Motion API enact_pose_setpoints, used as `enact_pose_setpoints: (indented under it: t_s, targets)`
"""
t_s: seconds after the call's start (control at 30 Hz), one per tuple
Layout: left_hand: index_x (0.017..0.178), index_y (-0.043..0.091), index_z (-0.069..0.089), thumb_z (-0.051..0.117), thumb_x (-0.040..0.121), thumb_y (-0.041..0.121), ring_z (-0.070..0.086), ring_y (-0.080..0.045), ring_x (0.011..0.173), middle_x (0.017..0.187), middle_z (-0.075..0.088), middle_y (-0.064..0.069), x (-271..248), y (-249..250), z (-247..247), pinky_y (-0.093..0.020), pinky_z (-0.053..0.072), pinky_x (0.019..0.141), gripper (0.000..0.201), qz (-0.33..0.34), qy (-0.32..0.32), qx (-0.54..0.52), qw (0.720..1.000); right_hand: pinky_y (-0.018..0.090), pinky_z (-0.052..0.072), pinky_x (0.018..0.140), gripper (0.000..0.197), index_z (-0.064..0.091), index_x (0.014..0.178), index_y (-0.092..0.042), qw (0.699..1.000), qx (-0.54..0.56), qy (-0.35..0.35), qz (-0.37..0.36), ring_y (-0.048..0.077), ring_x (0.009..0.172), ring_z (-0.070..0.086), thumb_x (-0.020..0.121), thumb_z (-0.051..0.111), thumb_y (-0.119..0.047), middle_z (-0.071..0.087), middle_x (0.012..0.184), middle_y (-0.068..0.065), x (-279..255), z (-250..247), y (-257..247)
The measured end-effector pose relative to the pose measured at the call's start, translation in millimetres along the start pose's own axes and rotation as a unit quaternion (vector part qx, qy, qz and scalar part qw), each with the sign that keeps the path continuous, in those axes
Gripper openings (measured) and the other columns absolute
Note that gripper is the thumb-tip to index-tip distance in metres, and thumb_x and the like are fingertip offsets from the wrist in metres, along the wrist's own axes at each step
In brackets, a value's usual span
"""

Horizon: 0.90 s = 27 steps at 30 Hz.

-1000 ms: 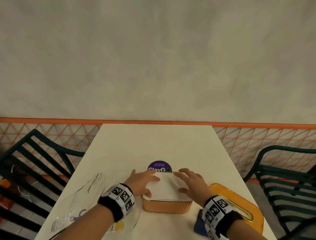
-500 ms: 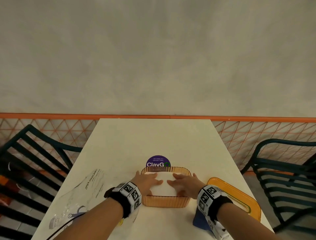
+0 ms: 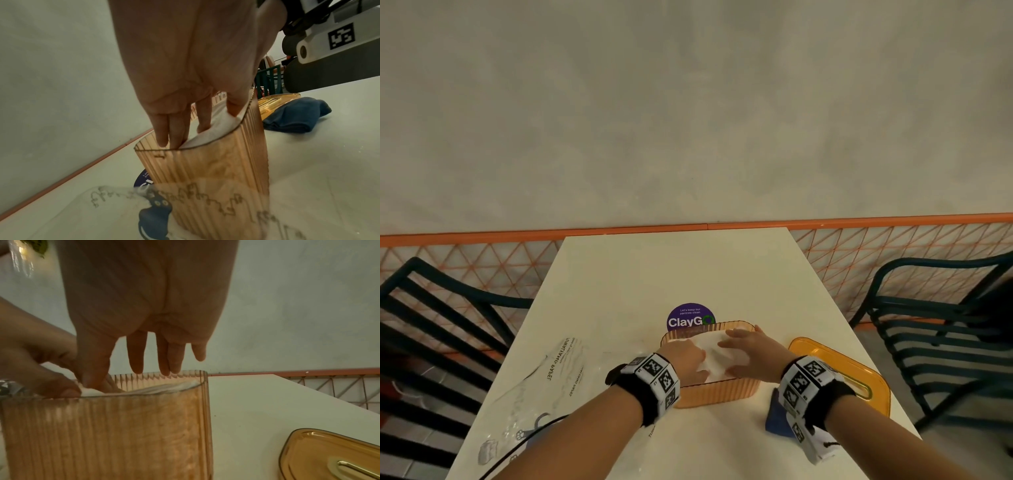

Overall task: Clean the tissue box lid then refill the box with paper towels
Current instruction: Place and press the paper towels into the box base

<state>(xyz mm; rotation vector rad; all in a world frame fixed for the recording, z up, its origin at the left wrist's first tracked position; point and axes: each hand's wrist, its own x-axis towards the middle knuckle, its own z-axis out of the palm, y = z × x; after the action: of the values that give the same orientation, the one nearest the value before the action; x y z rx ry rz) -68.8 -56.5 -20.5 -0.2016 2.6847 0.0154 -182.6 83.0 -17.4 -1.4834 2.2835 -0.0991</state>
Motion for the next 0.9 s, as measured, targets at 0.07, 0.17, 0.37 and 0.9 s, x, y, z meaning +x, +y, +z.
enact_pose_setpoints:
  t_s: [0.07, 0.17, 0.37, 0.9]
  targets:
    - [0.121, 0.003, 0.053, 0.035, 0.096, 0.033, 0.057, -0.034, 0.109, 0.122, 0.058, -0.019, -1, -2, 1, -0.039, 0.047, 0.089, 0.043, 0.004, 0.007, -0.009, 1.0, 0.039, 0.023, 0.116, 0.055, 0.046, 0.136, -0.025, 0.999, 0.026, 0.023, -0.006, 0.022, 0.137, 0.033, 0.084, 0.064, -0.032, 0.035, 0.15, 0.0, -4, 4, 0]
    - [0.129, 0.004, 0.047, 0.028, 0.099, 0.032, 0.055, -0.035, 0.112, 0.127, 0.051, -0.021, -3, -5, 2, -0.04, 0.045, 0.091, 0.045, 0.004, 0.001, -0.034, 0.999, 0.031, 0.033, 0.111, 0.046, 0.054, 0.13, -0.02, 0.998, 0.041, 0.04, -0.021, 0.02, 0.13, 0.043, 0.085, 0.064, -0.023, 0.044, 0.144, 0.0, -7, 8, 2]
    - [0.133, 0.008, 0.04, 0.02, 0.101, 0.032, 0.054, -0.035, 0.113, 0.135, 0.043, -0.021, -2, -9, 9, -0.043, 0.045, 0.095, 0.046, -0.004, -0.016, -0.08, 0.997, 0.026, 0.041, 0.101, 0.03, 0.062, 0.121, -0.012, 0.996, 0.022, 0.076, -0.048, 0.02, 0.117, 0.056, 0.092, 0.053, -0.016, 0.06, 0.129, 0.003, -11, 13, 8]
    - [0.147, 0.018, 0.026, 0.03, 0.095, 0.053, 0.032, -0.029, 0.138, 0.155, 0.02, -0.013, -10, -2, 10, -0.04, 0.034, 0.109, 0.063, -0.03, -0.01, -0.069, 0.997, 0.008, 0.032, 0.092, 0.025, 0.069, 0.112, -0.012, 0.99, 0.089, 0.095, -0.057, 0.013, 0.115, 0.058, 0.091, 0.056, -0.02, 0.064, 0.125, 0.001, -6, 19, 23]
